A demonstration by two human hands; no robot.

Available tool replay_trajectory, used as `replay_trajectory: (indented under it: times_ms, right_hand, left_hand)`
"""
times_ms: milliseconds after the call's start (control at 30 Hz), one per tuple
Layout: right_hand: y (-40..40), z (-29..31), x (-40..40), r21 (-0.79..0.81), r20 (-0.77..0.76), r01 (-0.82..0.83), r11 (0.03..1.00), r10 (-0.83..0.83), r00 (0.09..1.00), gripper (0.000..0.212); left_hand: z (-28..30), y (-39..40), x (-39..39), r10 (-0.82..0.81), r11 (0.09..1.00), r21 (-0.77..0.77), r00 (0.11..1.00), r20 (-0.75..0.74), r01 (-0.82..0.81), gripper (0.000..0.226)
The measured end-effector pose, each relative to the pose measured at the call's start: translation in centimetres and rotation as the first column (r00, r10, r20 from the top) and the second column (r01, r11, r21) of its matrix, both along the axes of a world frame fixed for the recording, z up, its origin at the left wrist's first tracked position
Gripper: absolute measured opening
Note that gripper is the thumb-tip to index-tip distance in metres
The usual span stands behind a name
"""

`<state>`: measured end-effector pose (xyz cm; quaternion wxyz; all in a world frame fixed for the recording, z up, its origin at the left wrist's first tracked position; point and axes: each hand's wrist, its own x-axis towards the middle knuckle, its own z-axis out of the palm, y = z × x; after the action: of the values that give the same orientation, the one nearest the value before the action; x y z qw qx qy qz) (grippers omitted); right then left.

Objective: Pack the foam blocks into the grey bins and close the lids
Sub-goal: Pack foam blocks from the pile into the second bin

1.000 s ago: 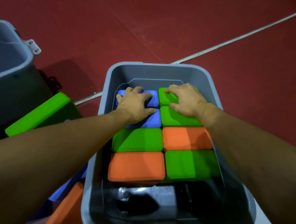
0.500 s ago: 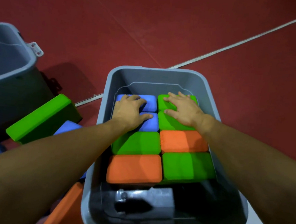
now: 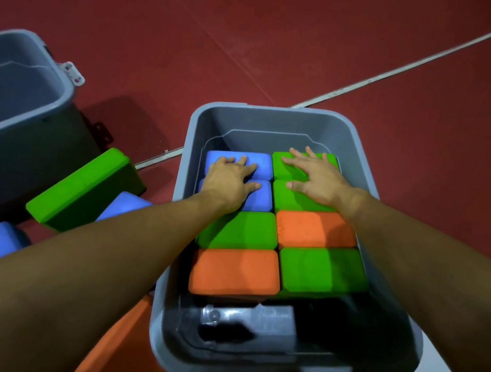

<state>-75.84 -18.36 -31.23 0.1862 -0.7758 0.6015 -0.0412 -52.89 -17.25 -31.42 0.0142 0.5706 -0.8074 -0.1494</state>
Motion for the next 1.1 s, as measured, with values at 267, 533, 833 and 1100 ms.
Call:
replay_trajectory:
  times_ms: [267, 533, 833, 1100]
  right_hand:
    - [0.3, -0.2, 0.4, -0.011, -0.022, 0.006, 1.000, -0.006, 1.000, 0.068]
    - [0.2, 0.0, 0.1, 0.032, -0.029, -0.006, 0.999, 0.007, 1.000, 0.069]
    - [0.5, -0.5, 0.2, 0.024, -0.029, 0.002, 1.000, -0.001, 1.000, 0.066]
    - [0.3, -0.3, 0.5, 0.046, -0.063, 0.010, 0.999, -0.008, 0.998, 0.066]
  left_hand:
    - [-1.0, 0.4, 0.0, 0.064, 0.997, -0.035, 0.995, -0.073, -0.067, 0.066]
    - [-1.2, 0.5, -0.2, 0.070, 0.996, -0.040, 0.994, -0.082, -0.073, 0.061]
    - [0.2, 3.7, 0.0, -0.073, 0.995, 0.069, 0.997, -0.020, 0.074, 0.122]
    - [0.1, 3.9, 0.9, -0.232, 0.970, 0.107, 0.966, 0.117, 0.220, 0.150]
